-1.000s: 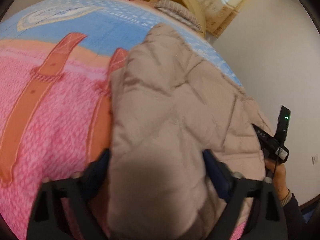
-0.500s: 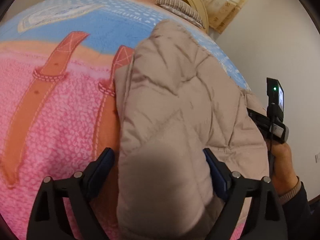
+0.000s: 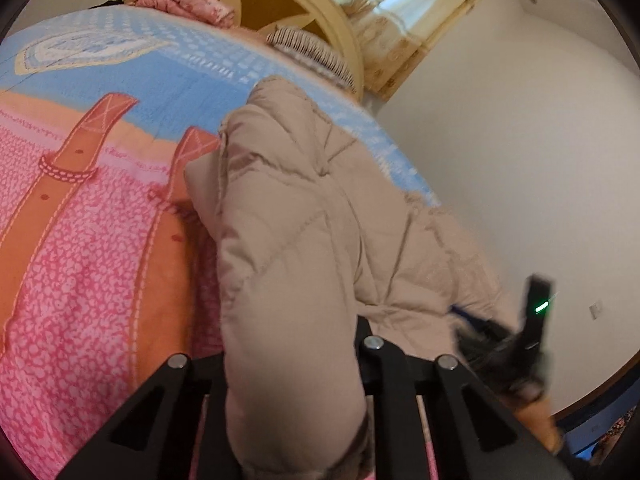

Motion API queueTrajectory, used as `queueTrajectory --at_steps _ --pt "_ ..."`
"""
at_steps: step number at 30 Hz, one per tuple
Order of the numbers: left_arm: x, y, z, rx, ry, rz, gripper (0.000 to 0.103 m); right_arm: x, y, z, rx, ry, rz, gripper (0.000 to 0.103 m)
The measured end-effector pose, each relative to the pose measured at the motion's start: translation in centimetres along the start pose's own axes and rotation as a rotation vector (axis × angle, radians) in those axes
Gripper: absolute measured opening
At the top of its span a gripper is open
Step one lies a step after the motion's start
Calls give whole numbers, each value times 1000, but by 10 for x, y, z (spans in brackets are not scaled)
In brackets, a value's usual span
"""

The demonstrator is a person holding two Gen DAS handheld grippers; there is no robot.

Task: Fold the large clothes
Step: 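Lift the folded jacket off the bed with the left tool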

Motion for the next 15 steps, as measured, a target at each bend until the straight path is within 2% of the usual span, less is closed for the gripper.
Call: queueTrajectory --at_steps 3,6,8,10,13,15 --pt "-19 -10 -3 17 -45 -28 15 0 0 0 3 8 11 70" --pt "-26 -20 1 30 -58 -35 15 -22 -15 0 24 16 58 70" --pt "-31 -23 1 46 -63 -38 15 -45 -20 -12 37 -24 55 70" --pt "-34 -25 -1 53 -63 -42 15 -58 -15 -35 4 -24 62 70" --pt "-36 -27 -3 58 -70 -69 15 -51 -7 -55 -32 7 49 70" --pt "-38 -38 -7 74 -86 -77 14 -40 3 -61 -78 -4 0 70"
Point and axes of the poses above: each gripper's, at about its wrist camera, not at the fingertips, and x roughly the way its jaws point, y to its left, z to its top, the point moved 1 cm from there along x, roughly the way its jaws point, and after that the axes turned 9 degrees about y, right-handed, at the moved point
